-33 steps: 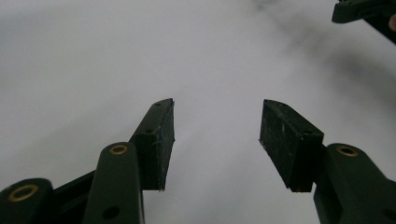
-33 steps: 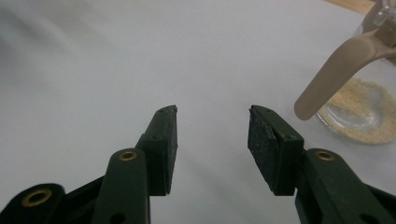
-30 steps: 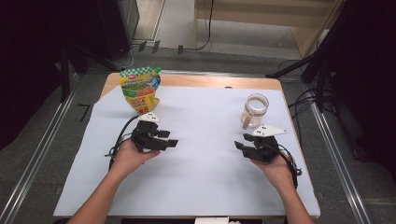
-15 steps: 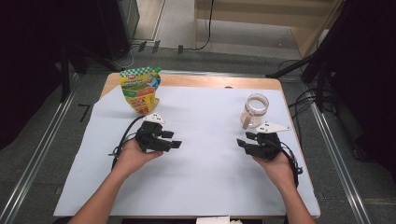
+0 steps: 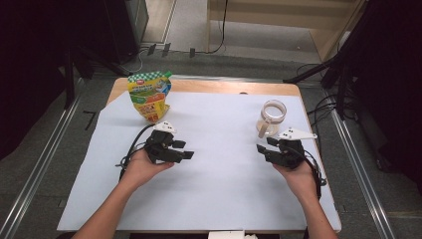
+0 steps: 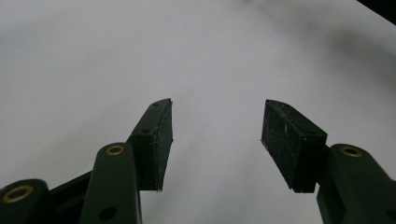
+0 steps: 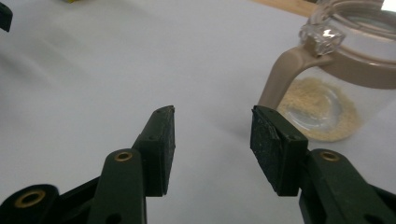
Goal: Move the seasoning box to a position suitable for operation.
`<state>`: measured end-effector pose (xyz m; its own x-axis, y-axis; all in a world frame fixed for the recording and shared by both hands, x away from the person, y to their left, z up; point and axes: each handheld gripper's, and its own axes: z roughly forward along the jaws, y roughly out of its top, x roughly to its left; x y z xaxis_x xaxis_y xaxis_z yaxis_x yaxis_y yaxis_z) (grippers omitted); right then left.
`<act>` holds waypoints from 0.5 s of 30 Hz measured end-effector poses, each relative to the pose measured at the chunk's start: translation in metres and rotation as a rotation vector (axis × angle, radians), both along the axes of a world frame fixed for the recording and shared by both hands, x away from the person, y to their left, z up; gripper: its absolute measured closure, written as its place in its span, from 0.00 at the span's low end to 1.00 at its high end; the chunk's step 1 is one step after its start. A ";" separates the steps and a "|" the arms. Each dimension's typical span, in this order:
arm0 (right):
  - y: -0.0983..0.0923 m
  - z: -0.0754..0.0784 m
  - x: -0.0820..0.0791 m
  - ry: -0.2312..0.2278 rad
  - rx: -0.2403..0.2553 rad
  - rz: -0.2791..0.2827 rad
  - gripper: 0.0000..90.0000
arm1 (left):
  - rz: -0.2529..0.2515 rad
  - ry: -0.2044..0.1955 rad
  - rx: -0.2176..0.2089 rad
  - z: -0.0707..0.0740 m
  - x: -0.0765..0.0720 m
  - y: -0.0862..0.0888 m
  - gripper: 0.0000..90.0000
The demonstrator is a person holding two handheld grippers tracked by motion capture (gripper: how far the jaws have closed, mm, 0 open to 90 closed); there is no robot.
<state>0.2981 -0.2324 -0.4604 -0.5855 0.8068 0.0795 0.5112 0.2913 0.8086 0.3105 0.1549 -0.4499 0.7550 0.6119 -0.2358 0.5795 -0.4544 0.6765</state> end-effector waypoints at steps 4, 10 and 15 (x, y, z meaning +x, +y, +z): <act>-0.010 0.004 0.000 -0.019 0.012 -0.026 0.58 | -0.010 -0.002 0.005 0.000 0.000 -0.001 0.49; -0.030 0.005 0.006 -0.029 0.035 -0.095 0.57 | -0.011 -0.001 0.003 0.000 0.000 -0.001 0.49; -0.043 0.000 0.015 -0.012 0.033 -0.142 0.54 | -0.014 -0.001 0.007 -0.001 -0.001 -0.003 0.49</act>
<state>0.3129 -0.2754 -0.4601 -0.4663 0.8788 0.1016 0.5361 0.1894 0.8226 0.3095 0.1519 -0.4509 0.7637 0.6027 -0.2313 0.5726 -0.4670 0.6738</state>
